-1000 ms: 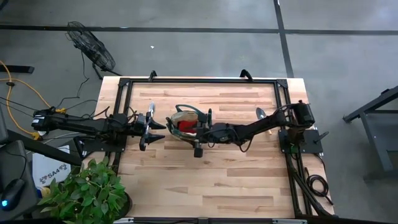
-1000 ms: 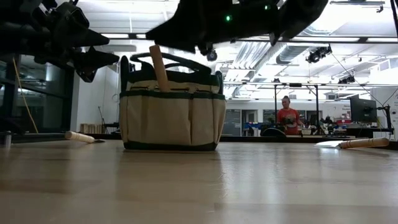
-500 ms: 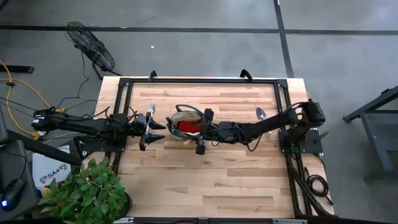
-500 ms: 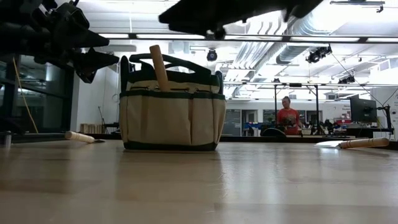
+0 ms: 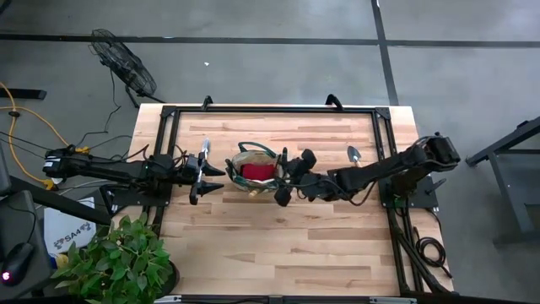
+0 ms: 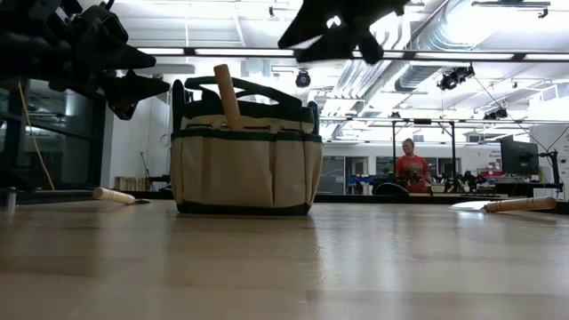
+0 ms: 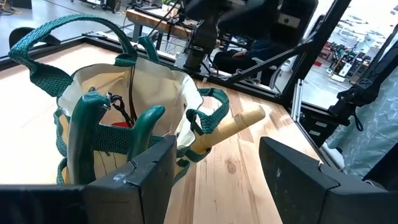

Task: Pick & Place Garden tools in Gardening bag
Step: Adjust the light brown gardening bag

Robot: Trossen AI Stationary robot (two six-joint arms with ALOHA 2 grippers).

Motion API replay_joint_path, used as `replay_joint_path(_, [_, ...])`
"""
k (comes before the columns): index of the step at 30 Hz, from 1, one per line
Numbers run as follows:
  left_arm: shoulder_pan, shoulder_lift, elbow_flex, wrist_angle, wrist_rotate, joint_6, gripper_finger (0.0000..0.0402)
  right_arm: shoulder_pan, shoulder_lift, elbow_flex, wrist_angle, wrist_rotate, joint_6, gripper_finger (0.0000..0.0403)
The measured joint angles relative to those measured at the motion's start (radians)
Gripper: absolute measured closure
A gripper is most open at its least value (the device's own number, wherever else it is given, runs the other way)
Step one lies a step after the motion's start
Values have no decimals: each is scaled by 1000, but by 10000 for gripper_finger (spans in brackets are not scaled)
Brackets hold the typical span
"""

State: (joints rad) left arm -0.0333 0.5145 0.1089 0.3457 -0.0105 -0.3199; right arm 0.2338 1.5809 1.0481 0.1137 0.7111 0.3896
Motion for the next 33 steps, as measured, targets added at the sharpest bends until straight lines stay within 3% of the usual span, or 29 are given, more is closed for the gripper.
replay_joint_path(5, [0, 0, 0, -1, 0, 0, 176, 1, 18, 0, -94, -154, 31, 197])
replay_joint_path(19, [0, 0, 0, -114, -55, 0, 176, 37, 15, 0, -347, -166, 284, 197])
replay_joint_path(25, [0, 0, 0, -125, -71, 0, 176, 63, 15, 0, -344, -269, 94, 197])
replay_joint_path(33, [0, 0, 0, -125, -71, 0, 176, 120, 21, 0, -302, -200, -62, 197])
